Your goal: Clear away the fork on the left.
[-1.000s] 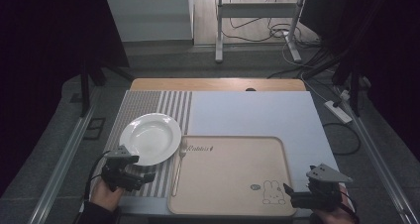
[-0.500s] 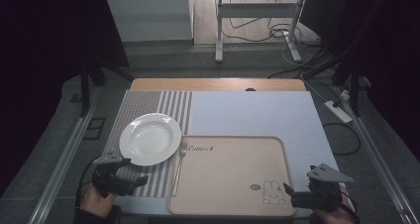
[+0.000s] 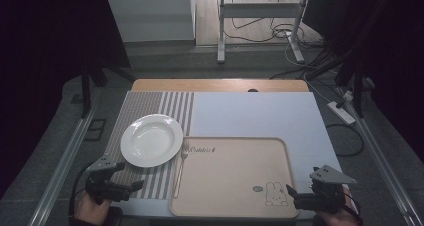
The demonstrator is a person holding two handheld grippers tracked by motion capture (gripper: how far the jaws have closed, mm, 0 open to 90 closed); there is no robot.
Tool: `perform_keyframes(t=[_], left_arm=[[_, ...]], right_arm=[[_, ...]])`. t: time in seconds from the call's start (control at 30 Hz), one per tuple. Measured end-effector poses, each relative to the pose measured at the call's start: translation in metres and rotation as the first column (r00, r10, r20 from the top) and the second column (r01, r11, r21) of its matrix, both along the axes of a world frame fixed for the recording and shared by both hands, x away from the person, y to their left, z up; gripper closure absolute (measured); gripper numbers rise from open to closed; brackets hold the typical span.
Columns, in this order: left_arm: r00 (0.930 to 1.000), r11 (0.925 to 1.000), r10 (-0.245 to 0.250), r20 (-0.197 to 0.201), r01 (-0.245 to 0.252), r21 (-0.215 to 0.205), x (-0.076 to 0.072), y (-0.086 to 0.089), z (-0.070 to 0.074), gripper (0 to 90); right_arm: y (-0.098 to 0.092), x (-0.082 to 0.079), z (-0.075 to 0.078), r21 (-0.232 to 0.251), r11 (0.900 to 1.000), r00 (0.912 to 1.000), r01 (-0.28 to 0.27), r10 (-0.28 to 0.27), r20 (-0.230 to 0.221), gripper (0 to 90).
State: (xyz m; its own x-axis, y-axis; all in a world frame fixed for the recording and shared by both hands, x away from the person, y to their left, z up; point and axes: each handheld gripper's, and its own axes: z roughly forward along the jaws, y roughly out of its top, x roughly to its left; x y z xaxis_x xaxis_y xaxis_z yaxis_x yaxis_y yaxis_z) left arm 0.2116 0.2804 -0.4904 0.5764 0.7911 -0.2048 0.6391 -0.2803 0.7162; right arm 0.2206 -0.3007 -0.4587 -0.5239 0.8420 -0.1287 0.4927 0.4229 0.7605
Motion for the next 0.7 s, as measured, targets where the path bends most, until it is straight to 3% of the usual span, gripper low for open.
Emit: perform_keyframes(t=[0.23, 0.7], left_arm=[[0.9999, 0.9998, 0.009, 0.01, -0.01, 0.017, -0.006, 0.001, 0.001, 0.0], [0.9998, 0.9998, 0.018, 0.012, -0.018, 0.006, -0.011, 0.005, 0.001, 0.0]], right_arm=[[0.0, 0.0, 0.0, 0.002, 1.0, 1.0, 0.002, -0.002, -0.002, 0.0], [0.0, 0.0, 0.0, 0.0, 1.0, 1.0, 0.002, -0.002, -0.001, 0.0]])
